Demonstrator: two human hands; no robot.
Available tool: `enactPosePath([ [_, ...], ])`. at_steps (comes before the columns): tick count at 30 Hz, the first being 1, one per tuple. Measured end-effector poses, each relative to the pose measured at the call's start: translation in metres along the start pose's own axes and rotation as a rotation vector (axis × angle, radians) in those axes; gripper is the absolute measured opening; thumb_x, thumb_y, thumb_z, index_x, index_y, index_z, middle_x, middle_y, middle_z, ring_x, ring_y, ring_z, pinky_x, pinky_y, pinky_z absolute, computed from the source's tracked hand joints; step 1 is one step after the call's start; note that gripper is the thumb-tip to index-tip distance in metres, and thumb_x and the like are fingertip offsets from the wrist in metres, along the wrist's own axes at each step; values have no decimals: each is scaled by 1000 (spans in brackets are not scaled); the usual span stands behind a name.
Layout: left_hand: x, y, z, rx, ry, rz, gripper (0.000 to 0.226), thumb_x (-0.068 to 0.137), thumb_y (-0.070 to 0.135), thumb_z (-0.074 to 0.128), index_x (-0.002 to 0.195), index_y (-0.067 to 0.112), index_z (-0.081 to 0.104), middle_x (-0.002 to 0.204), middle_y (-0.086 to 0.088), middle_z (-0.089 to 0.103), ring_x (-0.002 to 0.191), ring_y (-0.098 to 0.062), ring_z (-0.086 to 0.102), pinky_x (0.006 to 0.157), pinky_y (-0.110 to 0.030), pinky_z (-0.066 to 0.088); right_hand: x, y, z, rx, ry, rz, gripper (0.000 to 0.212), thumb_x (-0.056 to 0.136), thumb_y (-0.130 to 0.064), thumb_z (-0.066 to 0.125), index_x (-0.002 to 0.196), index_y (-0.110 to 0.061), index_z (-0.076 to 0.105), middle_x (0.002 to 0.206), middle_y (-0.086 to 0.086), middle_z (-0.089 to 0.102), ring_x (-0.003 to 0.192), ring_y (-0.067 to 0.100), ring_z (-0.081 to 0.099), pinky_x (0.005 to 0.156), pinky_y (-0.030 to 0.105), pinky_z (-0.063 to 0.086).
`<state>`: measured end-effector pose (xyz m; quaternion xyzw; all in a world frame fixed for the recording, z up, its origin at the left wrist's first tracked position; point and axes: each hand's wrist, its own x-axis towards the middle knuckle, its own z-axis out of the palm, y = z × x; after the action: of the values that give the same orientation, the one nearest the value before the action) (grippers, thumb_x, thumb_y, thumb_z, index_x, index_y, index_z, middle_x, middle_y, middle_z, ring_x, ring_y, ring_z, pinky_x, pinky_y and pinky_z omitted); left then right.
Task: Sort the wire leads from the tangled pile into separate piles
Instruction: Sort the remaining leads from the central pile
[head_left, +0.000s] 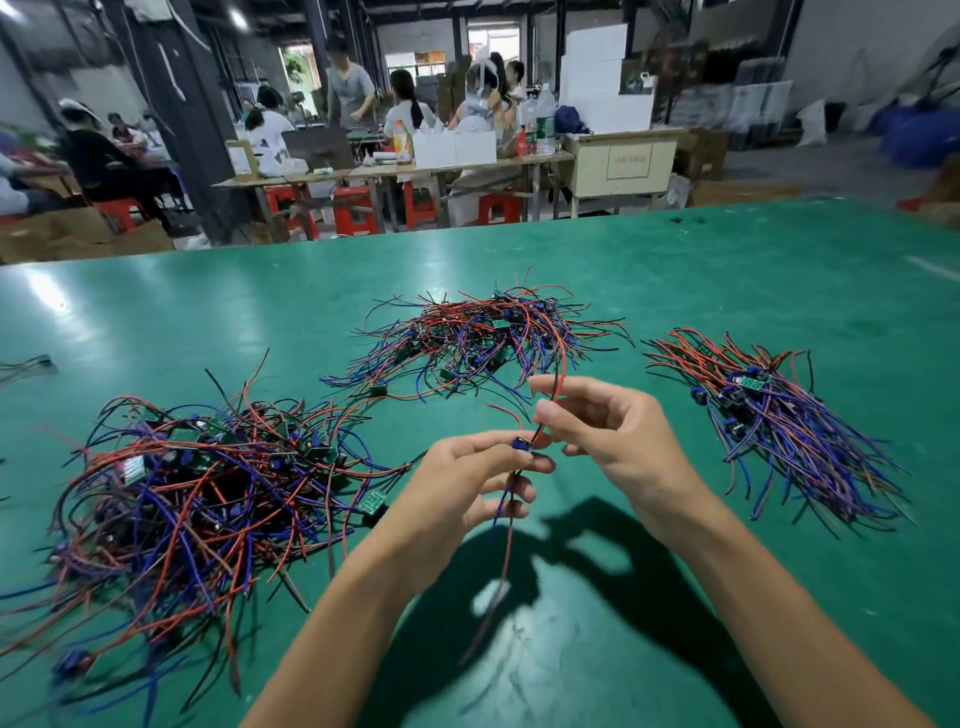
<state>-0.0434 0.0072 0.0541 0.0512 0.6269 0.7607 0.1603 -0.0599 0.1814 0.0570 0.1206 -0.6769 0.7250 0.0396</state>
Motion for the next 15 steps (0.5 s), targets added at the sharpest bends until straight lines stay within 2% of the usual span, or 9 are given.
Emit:
enactPosePath([
  [3, -2, -1, 4, 109, 56, 66, 15, 93, 17, 66, 99, 7, 75, 89, -9, 73, 57, -12, 53, 54, -20, 46, 0, 3, 3, 8, -1, 12, 30, 74, -37, 76, 102, -26, 78, 75, -1, 70, 69, 8, 59, 64, 16, 48],
  [9, -2, 0, 9, 151, 168, 130, 8, 94, 7, 62, 89, 5, 68, 75, -10, 70, 42, -14, 42, 41, -20, 36, -1, 4, 7, -3, -24, 7, 30, 78, -31, 73, 107, -23, 76, 75, -5, 72, 68, 5, 62, 64, 15, 48],
  [15, 0, -3, 9, 202, 283, 150, 17, 94, 20, 66, 79, 14, 73, 72, -5, 71, 38, -13, 33, 38, -14, 22, -5, 12, 20, -19, 54, 44, 16, 95, -23, 66, 105, -24, 78, 82, -5, 75, 74, 2, 63, 64, 11, 46],
])
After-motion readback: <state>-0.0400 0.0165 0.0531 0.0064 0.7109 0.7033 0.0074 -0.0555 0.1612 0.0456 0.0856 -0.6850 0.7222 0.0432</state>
